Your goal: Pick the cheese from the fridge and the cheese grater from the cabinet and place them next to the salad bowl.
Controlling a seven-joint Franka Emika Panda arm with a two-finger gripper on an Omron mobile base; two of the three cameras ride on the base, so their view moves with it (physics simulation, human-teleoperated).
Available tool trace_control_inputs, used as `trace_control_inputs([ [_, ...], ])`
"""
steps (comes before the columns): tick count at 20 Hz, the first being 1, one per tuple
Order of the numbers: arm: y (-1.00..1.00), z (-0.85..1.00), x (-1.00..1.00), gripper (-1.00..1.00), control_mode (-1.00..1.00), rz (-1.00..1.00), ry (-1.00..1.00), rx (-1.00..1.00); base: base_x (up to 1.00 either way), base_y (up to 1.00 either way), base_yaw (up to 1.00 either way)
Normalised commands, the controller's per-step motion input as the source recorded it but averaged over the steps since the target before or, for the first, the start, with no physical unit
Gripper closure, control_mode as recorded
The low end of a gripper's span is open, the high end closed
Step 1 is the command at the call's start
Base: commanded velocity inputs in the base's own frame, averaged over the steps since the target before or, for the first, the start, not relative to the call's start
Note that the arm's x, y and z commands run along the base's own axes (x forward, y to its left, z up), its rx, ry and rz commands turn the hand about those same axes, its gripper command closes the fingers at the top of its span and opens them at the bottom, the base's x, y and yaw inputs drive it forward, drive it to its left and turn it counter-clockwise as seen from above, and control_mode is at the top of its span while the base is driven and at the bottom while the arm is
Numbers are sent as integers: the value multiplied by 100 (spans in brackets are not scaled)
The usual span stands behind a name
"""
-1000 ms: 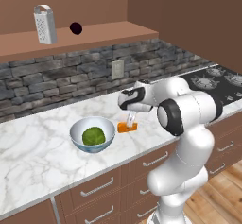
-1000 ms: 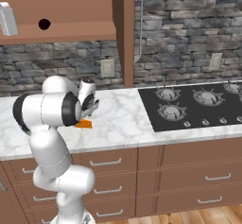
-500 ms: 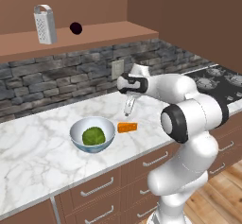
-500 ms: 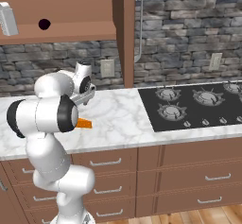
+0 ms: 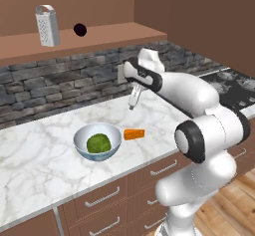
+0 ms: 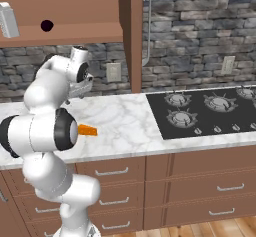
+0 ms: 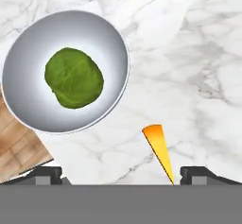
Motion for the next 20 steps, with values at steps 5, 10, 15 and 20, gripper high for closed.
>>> trace_control_inputs([
  [5,14,40,-46,-100,-100,-9,-12,7,0,0,0],
  [10,3,46,-50,-100,-100,-16,-27,5,0,0,0],
  [15,15,52,-36,-100,-100,-16,-31,10,0,0,0],
  [20,13,61,-30,-100,-100,-4,-6,18,0,0,0],
])
